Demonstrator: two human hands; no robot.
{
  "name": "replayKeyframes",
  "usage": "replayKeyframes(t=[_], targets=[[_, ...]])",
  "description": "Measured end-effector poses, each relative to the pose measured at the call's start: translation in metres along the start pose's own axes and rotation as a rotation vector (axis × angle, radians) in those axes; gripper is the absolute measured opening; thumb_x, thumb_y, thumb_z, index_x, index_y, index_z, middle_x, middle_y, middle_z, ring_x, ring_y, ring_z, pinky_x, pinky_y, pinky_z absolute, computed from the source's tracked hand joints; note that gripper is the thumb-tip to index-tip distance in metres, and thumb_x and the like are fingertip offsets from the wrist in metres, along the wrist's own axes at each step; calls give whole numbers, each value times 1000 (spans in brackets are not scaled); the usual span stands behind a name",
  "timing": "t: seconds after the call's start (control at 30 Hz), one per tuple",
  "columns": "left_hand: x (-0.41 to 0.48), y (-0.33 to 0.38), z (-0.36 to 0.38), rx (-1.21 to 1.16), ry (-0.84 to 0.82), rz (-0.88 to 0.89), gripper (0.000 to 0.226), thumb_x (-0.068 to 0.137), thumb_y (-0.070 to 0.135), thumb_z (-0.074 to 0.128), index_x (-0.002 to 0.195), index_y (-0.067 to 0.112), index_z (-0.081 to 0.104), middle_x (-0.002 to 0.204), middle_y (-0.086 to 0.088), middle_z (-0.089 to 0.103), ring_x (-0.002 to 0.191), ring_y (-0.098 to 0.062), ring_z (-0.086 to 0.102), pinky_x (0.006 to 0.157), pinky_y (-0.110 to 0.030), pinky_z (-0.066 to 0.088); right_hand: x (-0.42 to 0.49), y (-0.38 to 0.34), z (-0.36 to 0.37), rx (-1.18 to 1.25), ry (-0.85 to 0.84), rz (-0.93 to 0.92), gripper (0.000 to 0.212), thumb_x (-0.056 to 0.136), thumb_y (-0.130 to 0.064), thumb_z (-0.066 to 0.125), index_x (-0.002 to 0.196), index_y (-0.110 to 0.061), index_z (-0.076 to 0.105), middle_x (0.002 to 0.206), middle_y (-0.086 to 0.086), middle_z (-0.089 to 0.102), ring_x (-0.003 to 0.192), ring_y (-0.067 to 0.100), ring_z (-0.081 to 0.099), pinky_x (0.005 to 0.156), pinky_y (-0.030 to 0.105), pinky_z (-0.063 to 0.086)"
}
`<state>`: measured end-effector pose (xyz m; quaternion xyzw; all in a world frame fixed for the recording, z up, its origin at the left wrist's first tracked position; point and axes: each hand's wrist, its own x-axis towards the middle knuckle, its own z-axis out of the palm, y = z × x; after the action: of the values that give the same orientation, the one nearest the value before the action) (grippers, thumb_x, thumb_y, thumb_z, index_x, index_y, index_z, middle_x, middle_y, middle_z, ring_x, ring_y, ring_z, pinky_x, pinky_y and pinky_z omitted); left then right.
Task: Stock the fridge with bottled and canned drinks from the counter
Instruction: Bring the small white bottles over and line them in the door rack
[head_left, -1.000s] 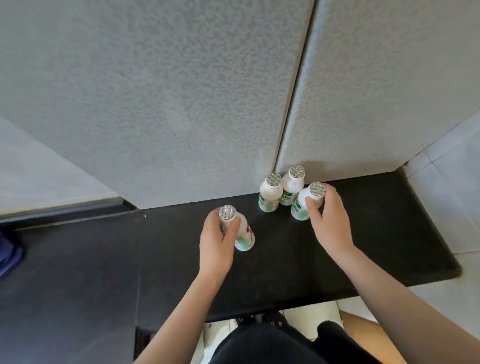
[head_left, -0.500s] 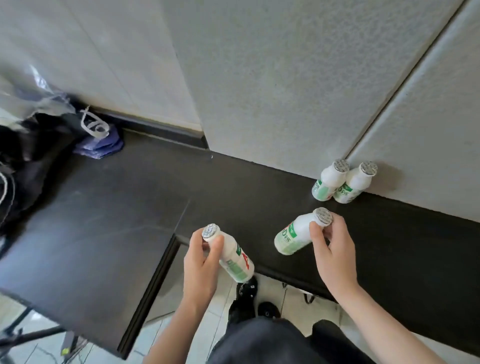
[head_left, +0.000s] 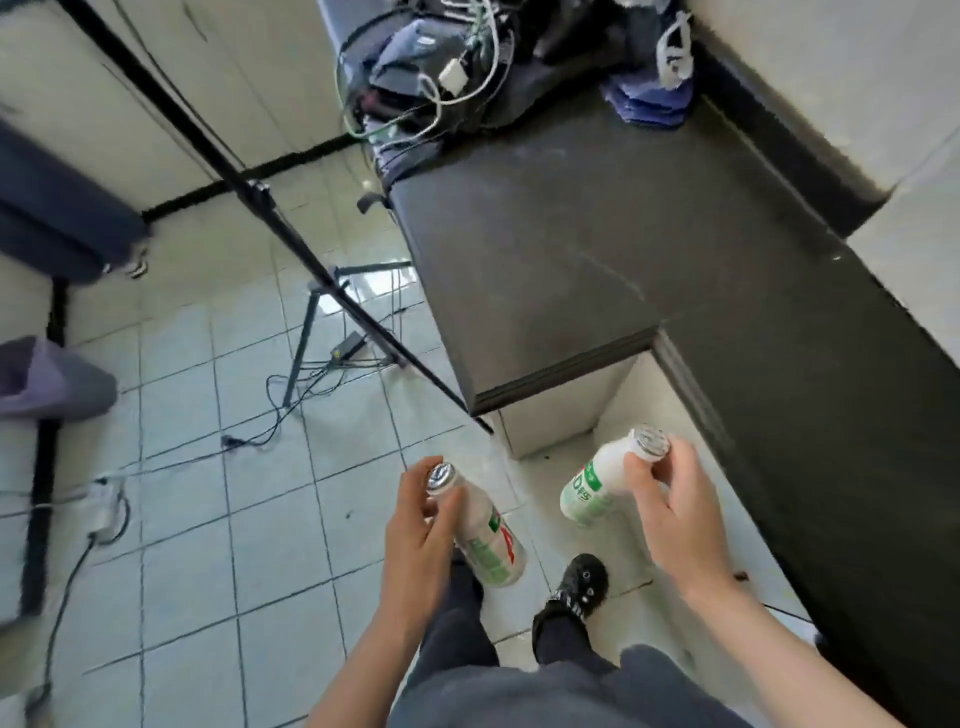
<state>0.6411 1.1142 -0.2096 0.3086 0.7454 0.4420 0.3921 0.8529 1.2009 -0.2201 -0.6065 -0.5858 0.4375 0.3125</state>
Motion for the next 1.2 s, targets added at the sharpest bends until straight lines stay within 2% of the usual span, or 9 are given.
replayKeyframes(t=[0.1,0.17,0.37,0.47,0.6,0.67,0.77,0.93,1.2], targets=[[-14,-21,-40,-35,132,-39,21,93,29,55,108,43,50,94,18,63,79,3,58,63,-13,49,-3,-17,38,-59,-153,-51,17,87,-48,52,102,-41,46,100,-21,58,94,-3,55,72,18,41],[-20,-35,-63,-51,186,-56,23,95,23,54,109,41,50,97,19,61,82,4,57,61,-11,47,-9,-30,66,-76,-216,-84,16,91,-36,56,98,-46,45,101,-23,55,94,-6,53,71,14,39],[-38,-74,-159,-88,286,-30,27,94,19,56,110,40,51,98,28,59,89,3,57,68,-9,46,-50,-82,184,-74,-368,-189,15,92,-32,56,103,-36,47,100,-16,54,93,-2,52,74,25,41],[-53,-96,-235,-104,383,-27,25,95,22,55,109,41,50,99,31,58,90,4,57,70,-10,47,-81,-110,249,-104,-475,-226,14,93,-31,54,105,-33,47,102,-13,56,94,8,54,79,32,44],[-77,-139,-347,-97,611,-41,29,93,19,57,106,44,50,99,18,62,89,5,57,66,-7,45,-118,-143,334,-119,-542,-297,15,93,-31,54,106,-28,50,98,-11,58,90,6,55,71,23,41],[-86,-159,-401,-94,729,-55,29,92,17,58,106,42,51,100,18,60,91,2,58,64,-9,44,-133,-160,372,-93,-566,-317,18,93,-32,54,108,-24,53,96,-13,58,87,-1,54,66,16,38],[-103,-182,-462,-124,881,-106,25,91,15,59,109,31,52,100,20,57,93,-2,55,70,-16,42,-152,-183,416,-94,-627,-347,17,93,-31,55,107,-23,54,94,-13,58,83,-1,54,64,18,38],[-122,-204,-515,-197,1039,-139,31,91,15,58,100,43,50,99,25,56,90,9,54,64,-8,42,-179,-218,477,-117,-753,-436,3,91,-36,54,94,-38,54,89,-12,61,78,2,56,62,16,42],[-109,-247,-562,-364,1116,-294,27,92,16,58,99,41,53,101,15,61,91,8,56,69,-14,43,-204,-259,617,-188,-1012,-482,6,90,-37,57,94,-42,56,94,-13,66,89,5,62,73,33,51]])
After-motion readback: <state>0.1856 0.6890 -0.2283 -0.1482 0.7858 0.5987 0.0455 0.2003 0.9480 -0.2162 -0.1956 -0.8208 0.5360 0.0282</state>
